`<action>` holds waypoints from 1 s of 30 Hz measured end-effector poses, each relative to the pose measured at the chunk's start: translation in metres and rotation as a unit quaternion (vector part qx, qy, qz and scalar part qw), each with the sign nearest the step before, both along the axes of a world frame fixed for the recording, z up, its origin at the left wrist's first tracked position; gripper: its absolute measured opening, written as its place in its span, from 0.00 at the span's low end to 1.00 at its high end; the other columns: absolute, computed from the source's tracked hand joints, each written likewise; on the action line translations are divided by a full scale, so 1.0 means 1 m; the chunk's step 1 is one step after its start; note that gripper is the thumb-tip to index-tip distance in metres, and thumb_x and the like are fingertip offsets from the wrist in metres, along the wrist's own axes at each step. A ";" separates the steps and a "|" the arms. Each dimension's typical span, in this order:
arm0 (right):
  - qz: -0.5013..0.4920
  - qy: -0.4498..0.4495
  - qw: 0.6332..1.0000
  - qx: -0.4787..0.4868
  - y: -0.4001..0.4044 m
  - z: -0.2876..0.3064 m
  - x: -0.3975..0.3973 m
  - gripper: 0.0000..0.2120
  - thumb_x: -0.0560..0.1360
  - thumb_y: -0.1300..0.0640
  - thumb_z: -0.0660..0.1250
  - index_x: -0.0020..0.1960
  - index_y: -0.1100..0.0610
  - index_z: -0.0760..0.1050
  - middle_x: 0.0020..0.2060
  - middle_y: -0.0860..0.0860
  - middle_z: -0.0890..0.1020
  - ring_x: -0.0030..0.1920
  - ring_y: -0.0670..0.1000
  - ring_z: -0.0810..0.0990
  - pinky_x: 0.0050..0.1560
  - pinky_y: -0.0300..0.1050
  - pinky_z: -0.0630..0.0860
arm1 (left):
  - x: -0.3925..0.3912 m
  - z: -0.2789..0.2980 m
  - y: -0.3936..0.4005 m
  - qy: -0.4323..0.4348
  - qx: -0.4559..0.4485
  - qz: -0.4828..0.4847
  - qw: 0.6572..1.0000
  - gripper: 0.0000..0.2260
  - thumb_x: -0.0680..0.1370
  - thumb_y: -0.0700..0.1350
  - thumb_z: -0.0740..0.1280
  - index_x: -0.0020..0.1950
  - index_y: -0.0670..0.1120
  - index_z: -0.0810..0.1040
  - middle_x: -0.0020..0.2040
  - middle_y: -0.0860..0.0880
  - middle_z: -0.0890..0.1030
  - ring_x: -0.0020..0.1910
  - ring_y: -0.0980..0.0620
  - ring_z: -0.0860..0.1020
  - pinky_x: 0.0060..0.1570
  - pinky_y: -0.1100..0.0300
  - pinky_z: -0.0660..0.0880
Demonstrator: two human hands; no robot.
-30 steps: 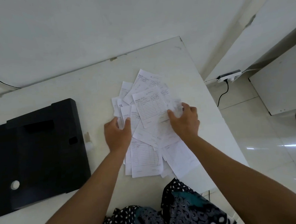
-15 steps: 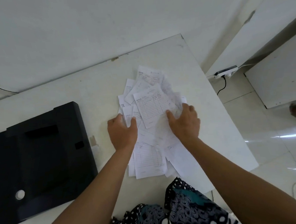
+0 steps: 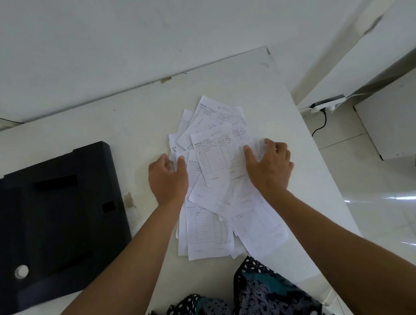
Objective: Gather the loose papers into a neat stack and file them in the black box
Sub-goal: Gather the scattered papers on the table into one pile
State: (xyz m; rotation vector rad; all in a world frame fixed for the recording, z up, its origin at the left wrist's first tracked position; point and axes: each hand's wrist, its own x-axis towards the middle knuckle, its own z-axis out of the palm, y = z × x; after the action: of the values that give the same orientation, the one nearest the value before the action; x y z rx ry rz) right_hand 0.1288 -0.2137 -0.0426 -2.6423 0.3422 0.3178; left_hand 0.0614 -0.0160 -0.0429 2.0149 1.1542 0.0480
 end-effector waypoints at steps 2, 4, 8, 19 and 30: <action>0.027 0.012 0.999 0.025 0.015 -0.001 0.010 0.33 0.77 0.33 0.61 0.73 0.54 0.68 0.68 0.54 0.71 0.69 0.57 0.69 0.69 0.56 0.64 | 0.013 0.000 -0.003 -0.016 -0.023 -0.014 1.000 0.14 0.76 0.56 0.68 0.48 0.46 0.79 0.49 0.45 0.82 0.48 0.47 0.81 0.47 0.57 0.75; 0.053 0.011 0.998 0.029 0.025 -0.001 0.019 0.34 0.76 0.33 0.63 0.73 0.53 0.68 0.68 0.53 0.71 0.69 0.56 0.69 0.68 0.55 0.65 | 0.022 0.000 -0.004 -0.023 -0.040 -0.010 0.999 0.13 0.74 0.58 0.67 0.46 0.49 0.80 0.47 0.47 0.83 0.46 0.49 0.81 0.47 0.54 0.78; 0.019 0.005 0.999 0.046 0.017 -0.002 0.049 0.30 0.77 0.35 0.62 0.71 0.52 0.71 0.65 0.51 0.74 0.67 0.55 0.72 0.67 0.56 0.65 | 0.030 -0.005 0.006 -0.021 -0.033 0.013 0.999 0.12 0.75 0.56 0.67 0.45 0.48 0.80 0.47 0.47 0.83 0.46 0.50 0.81 0.44 0.60 0.75; 0.149 0.053 0.970 0.188 0.022 0.007 0.066 0.17 0.78 0.45 0.59 0.59 0.53 0.78 0.52 0.50 0.84 0.54 0.56 0.82 0.62 0.62 0.76 | 0.039 0.004 0.006 -0.066 -0.050 0.018 0.996 0.12 0.78 0.53 0.71 0.57 0.49 0.80 0.53 0.52 0.83 0.50 0.53 0.80 0.54 0.58 0.78; 0.012 -0.038 0.990 0.136 0.001 0.014 0.037 0.12 0.81 0.48 0.64 0.62 0.52 0.76 0.50 0.47 0.81 0.55 0.51 0.78 0.64 0.51 0.69 | 0.032 0.020 0.001 -0.036 -0.040 0.014 0.998 0.13 0.77 0.35 0.62 0.57 0.45 0.82 0.49 0.50 0.83 0.46 0.51 0.79 0.38 0.69 0.71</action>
State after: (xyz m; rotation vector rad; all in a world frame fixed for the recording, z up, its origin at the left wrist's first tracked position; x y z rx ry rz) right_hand 0.1660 -0.2129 -0.0286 -2.3848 0.2257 0.2516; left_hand 0.0930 -0.0150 -0.0230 1.9121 1.1210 0.0858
